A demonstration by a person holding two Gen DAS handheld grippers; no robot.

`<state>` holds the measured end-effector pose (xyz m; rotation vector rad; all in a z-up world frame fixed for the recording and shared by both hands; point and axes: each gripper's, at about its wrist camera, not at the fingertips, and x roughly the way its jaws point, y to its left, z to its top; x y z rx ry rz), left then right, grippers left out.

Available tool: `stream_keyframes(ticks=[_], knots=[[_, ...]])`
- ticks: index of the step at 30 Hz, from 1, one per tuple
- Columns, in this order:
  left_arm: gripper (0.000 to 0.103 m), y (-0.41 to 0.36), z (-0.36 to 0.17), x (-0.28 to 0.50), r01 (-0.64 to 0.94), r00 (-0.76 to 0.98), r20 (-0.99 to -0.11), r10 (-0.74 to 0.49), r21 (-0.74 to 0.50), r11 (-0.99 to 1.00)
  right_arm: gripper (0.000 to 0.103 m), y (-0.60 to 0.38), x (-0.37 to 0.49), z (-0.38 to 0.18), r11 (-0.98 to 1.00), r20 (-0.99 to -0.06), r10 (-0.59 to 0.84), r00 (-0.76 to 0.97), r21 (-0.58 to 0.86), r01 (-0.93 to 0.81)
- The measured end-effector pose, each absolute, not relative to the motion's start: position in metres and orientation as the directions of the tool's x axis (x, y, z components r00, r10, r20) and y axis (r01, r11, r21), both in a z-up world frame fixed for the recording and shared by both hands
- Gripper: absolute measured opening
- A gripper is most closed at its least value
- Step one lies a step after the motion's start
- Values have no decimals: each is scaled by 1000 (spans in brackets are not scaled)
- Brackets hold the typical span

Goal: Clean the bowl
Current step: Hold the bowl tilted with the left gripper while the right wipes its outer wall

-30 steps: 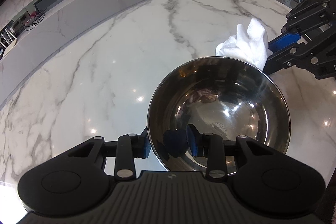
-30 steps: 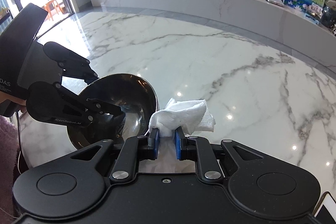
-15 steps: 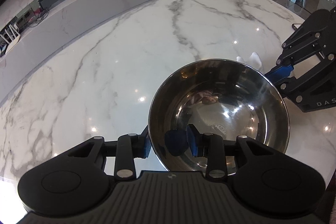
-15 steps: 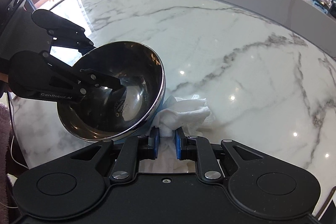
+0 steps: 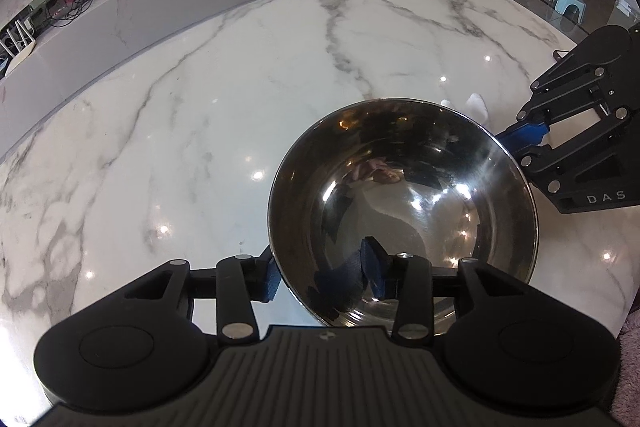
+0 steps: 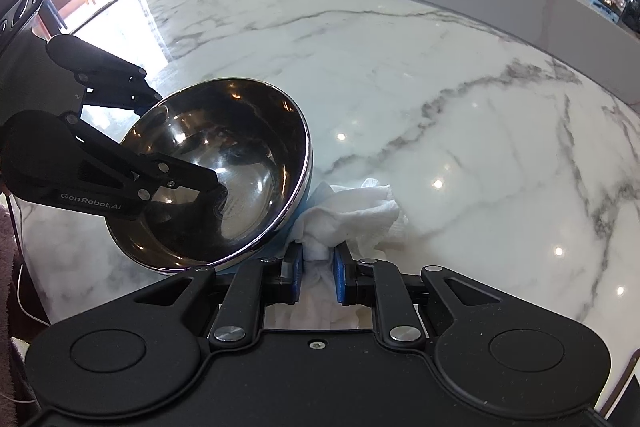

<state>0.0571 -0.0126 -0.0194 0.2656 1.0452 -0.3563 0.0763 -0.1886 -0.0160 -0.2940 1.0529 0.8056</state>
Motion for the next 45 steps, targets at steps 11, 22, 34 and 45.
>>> stream_keyframes(ticks=[11, 22, 34, 45], knots=[[37, -20, -20, 60, 467, 475, -867, -152, 102, 878, 15, -199, 78, -2, 692, -832, 470, 293, 141, -708], [35, -29, -19, 54, 531, 464, -866, -187, 103, 841, 15, -212, 82, 10, 714, -803, 495, 332, 159, -681], [35, -32, -22, 50, 517, 471, -864, -177, 108, 849, 15, -207, 84, -2, 705, -830, 482, 283, 176, -687], [36, -25, -20, 54, 472, 459, -870, -180, 68, 879, 15, -198, 81, -15, 696, -857, 456, 242, 173, -697]])
